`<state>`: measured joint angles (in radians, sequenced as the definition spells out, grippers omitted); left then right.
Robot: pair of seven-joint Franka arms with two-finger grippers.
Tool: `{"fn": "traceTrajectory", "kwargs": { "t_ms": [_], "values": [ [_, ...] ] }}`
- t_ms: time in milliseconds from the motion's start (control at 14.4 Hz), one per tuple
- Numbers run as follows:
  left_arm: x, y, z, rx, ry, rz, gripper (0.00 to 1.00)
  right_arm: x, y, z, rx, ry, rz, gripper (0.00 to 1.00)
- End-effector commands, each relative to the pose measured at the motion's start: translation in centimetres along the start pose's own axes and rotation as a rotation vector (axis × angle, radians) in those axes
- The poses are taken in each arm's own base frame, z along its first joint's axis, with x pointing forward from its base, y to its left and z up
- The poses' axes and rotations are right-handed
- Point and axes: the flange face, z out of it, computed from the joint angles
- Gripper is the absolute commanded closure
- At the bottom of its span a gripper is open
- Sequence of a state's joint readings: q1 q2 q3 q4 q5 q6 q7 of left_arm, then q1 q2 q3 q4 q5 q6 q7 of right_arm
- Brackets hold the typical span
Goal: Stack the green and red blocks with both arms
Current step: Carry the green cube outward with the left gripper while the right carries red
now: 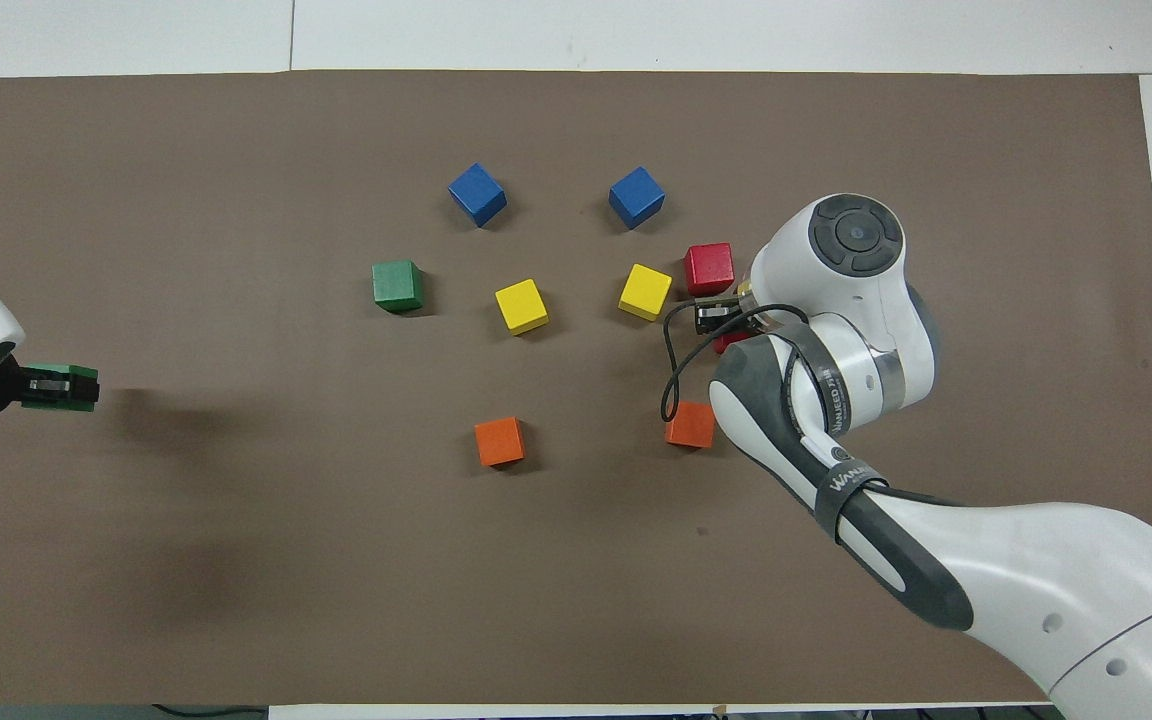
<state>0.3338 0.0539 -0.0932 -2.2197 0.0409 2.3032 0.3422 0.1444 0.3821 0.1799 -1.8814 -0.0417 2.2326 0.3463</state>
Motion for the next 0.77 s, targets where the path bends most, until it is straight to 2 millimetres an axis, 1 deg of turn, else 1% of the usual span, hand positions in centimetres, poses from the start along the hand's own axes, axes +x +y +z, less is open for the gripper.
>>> {"fn": "traceTrajectory", "kwargs": {
  "t_ms": [0,70,139,209,278,348,487,557,696],
  "values": [
    [-1.8,0.4,1.7,0.010,0.033,-0.002,1.00,1.4,2.7,-5.5,-0.024,-0.009,-0.005,1.00],
    [-1.7,0.3,1.8,0.011,0.034,-0.002,1.00,2.6,4.7,-8.3,-0.030,-0.033,-0.033,1.00],
    [-1.6,0.3,2.0,0.010,0.036,0.000,1.00,3.7,8.4,-9.7,-0.029,-0.044,-0.049,1.00],
    [-1.6,0.2,2.7,0.010,0.041,-0.004,1.00,4.3,12.9,-9.9,-0.026,-0.038,-0.054,1.00],
    [-1.8,-0.6,3.2,0.013,0.050,-0.019,1.00,4.6,17.5,-9.1,-0.019,-0.003,-0.058,1.00],
    [-1.8,-0.5,3.7,0.013,0.055,-0.019,1.00,4.5,20.7,-8.2,-0.017,0.018,-0.063,1.00],
    [-1.9,-0.6,4.0,0.015,0.065,-0.022,1.00,4.3,23.6,-7.0,-0.013,0.013,-0.053,1.00],
    [-2.0,-0.9,4.5,0.010,0.061,-0.030,1.00,4.0,24.3,-6.1,-0.009,0.000,-0.044,1.00],
    [-2.0,-0.9,5.0,-0.005,0.066,-0.052,1.00,3.8,24.6,-4.2,-0.004,-0.003,-0.038,1.00]
  ]
}}
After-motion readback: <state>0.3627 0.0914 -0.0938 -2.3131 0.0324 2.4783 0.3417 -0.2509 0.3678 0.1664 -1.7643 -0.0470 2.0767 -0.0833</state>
